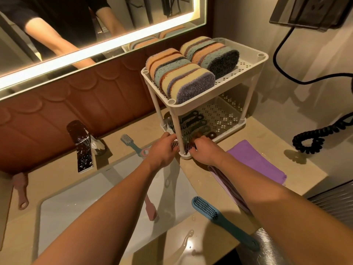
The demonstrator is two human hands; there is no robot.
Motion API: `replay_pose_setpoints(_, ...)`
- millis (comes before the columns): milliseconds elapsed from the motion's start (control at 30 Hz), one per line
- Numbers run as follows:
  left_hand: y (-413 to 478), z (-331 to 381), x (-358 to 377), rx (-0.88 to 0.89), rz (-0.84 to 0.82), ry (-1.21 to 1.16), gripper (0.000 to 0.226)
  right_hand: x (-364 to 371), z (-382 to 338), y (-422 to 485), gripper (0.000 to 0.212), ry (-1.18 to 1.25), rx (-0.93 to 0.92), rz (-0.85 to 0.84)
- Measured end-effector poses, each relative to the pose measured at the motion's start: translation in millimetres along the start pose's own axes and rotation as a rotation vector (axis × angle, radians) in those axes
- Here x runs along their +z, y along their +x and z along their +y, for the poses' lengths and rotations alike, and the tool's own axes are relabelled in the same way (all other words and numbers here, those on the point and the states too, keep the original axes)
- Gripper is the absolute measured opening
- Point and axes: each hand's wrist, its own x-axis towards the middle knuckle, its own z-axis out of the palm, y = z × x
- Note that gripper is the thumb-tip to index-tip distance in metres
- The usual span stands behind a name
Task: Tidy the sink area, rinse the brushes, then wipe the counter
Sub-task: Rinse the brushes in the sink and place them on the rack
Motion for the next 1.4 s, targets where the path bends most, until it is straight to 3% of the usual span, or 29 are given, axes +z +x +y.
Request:
replay_pose_setpoints(400,0.5,0.9,1.0,-0.009,0.008,-0.007,0.034,0.9,0.3,-10.2,0.03,-0.05,-0.016,0.026)
replay_pose_setpoints(700,2.5,8.2,-6.0,0.02,0.063,-0.101,0.027,-3.3,-7.4,2.4,0.017,0.192,-0.013,0.141)
replay_pose_setpoints(900,15.0,6.9,-2.4,-0.034,0.075,-0.196,0.026,-6.1,-9.3,12.2,0.035,0.008,0.08,0.164)
replay_pose_setpoints(1000,22.7,6.8,-1.7,-0.047,0.09,-0.228,0.022,-3.1,-7.1,18.9,0.036,0.178,0.14,0.115)
replay_pose_setpoints(1200,35.6,7.9,-3.2,0.018,0.07,-0.258,0.019,-0.8,-6.1,35.2,0.024,0.83,0.293,0.223)
replay_pose_setpoints(1400,41.6,8.5,-7.1,0.109,0.066,-0.162,0.03,-5.2,3.9,50.5,0.015,0.749,0.261,0.456)
